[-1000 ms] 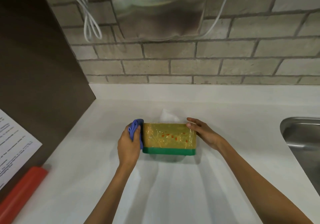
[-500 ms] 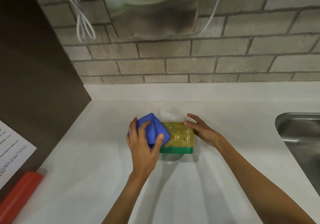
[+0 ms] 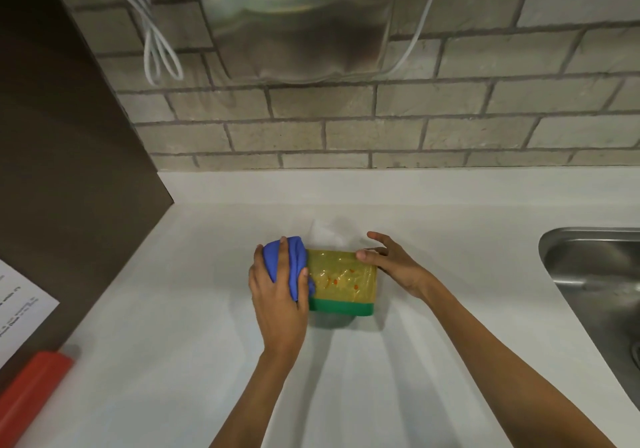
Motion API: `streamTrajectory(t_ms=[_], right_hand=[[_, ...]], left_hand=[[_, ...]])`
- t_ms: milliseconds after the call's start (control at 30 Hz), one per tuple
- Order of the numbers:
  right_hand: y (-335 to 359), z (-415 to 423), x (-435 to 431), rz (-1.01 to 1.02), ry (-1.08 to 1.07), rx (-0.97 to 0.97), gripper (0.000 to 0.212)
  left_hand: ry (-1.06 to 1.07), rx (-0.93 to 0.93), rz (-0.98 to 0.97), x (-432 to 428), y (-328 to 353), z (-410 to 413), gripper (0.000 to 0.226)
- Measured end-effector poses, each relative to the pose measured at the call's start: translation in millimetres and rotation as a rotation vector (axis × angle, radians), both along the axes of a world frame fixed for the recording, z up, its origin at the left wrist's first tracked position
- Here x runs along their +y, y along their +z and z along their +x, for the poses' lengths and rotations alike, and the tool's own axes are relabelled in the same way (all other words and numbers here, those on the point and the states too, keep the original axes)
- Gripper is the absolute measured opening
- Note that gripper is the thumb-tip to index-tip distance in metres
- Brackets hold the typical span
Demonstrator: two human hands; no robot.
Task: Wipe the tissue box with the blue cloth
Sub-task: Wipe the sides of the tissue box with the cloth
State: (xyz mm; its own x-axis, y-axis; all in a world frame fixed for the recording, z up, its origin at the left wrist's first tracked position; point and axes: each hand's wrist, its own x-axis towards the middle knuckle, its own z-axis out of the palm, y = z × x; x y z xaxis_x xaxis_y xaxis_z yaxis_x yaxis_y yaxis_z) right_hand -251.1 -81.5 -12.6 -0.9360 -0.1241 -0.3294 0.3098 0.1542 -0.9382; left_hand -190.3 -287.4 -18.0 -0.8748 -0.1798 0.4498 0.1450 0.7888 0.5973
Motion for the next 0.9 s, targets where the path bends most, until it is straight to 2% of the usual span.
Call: streamTrajectory(t_ms=[133, 233, 300, 367, 467, 633, 700, 800, 900], right_hand=[[0, 1, -1, 0.022, -0.006, 0.008, 0.080], [0, 2, -1, 0.021, -0.012, 0.008, 0.080], [-1, 1, -2, 0.023, -0.014, 0.007, 0.081], [0, 1, -2, 0.027, -0.021, 0.006, 0.081], [1, 0, -2, 0.037, -0.031, 0.003, 0.082], [2, -1, -1, 0.042, -0.030, -0.007, 0.085], [3, -1, -1, 0.054, -0.025, -0.006, 0.085], [3, -2, -2, 0.062, -0.029, -0.003, 0.085], [3, -2, -2, 0.055, -0.048, -0.008, 0.085]], left_hand=[[0.063, 0.078, 0.191, -5, -1, -9, 0.050], [0.089, 0.059, 0.214, -3, -1, -7, 0.048], [0.041, 0.042, 0.115, 4, -1, 2, 0.050], [-0.030, 0.034, -0.080, 12, -3, 7, 0.058], [-0.074, 0.046, -0.186, 23, -4, 3, 0.059], [-0.271, 0.284, -0.373, 3, -24, 5, 0.042], [-0.251, 0.311, -0.325, -4, -30, 5, 0.040], [-0.074, 0.184, -0.152, 13, -20, 3, 0.045], [-0.131, 0.169, -0.199, 35, -16, 7, 0.047]])
